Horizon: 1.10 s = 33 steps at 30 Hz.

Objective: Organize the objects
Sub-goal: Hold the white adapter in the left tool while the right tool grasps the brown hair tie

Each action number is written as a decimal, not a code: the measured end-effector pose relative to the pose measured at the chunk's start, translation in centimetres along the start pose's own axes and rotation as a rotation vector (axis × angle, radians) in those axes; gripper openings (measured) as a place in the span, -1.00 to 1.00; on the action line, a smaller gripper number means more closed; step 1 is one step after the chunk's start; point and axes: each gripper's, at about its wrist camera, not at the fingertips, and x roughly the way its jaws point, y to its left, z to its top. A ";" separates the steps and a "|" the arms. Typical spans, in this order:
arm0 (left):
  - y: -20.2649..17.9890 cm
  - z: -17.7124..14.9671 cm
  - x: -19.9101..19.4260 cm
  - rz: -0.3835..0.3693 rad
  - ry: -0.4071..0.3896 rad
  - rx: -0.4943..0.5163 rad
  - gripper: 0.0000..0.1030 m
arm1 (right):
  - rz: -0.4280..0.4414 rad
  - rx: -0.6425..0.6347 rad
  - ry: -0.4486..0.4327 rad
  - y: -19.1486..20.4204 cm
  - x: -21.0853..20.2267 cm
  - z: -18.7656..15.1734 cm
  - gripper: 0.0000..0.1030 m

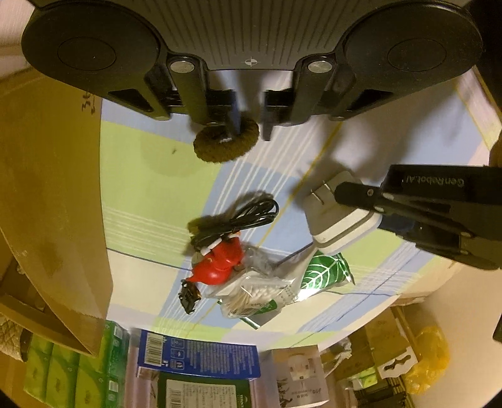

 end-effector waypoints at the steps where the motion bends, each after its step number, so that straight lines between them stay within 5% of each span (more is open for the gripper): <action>1: 0.0 0.0 0.0 0.002 -0.003 -0.001 -0.48 | -0.002 -0.003 -0.007 0.0 -0.2 -0.1 0.05; 11: 0.2 -0.1 0.4 0.016 -0.023 -0.019 -0.35 | -0.072 0.037 -0.068 -0.6 -0.9 -0.3 0.17; 33: 0.4 0.4 1.2 0.002 -0.020 -0.001 -0.33 | -0.091 0.005 -0.046 -1.3 3.3 2.0 0.12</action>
